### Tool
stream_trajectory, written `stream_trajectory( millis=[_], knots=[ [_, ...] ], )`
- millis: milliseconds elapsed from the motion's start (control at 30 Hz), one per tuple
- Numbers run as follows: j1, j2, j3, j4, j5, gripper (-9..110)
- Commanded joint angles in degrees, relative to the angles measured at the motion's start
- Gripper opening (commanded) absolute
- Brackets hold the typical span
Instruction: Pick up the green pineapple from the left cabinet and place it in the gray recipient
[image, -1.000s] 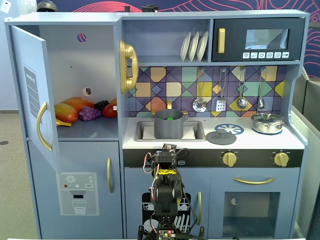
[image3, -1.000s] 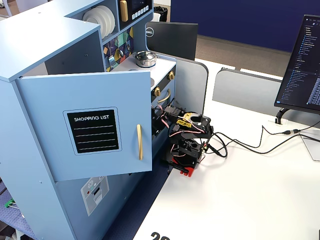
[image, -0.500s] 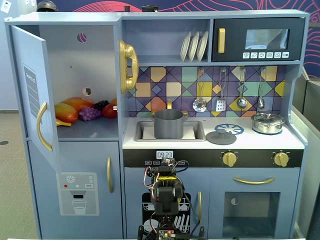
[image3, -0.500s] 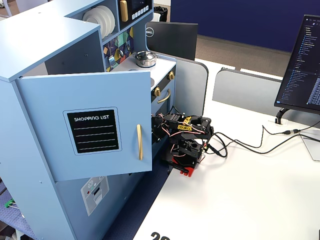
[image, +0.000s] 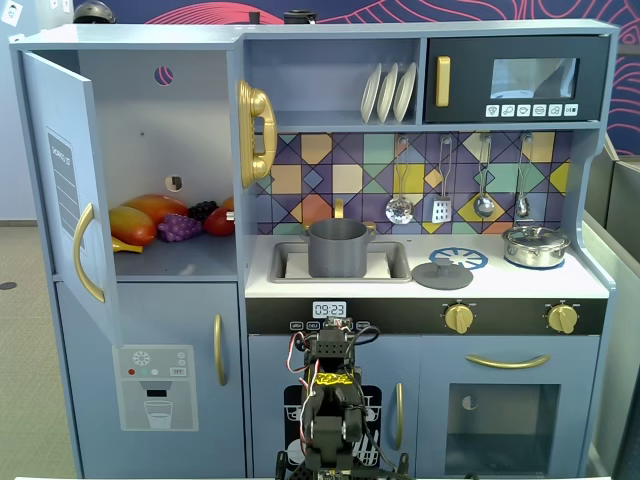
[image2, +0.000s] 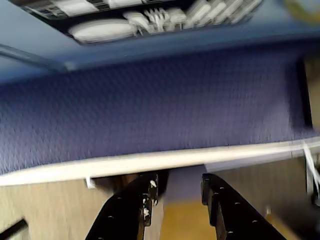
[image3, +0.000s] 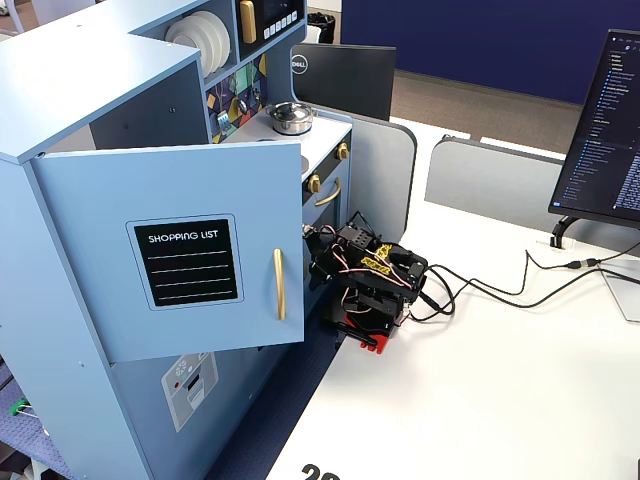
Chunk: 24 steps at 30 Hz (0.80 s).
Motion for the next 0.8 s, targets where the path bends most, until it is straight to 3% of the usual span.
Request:
stream_trajectory(
  millis=[0, 767],
  knots=[
    [0.5, 0.3, 0.0, 10.2, -1.5, 0],
    [1.4, 0.4, 0.0, 10.5, 2.1, 5]
  ],
)
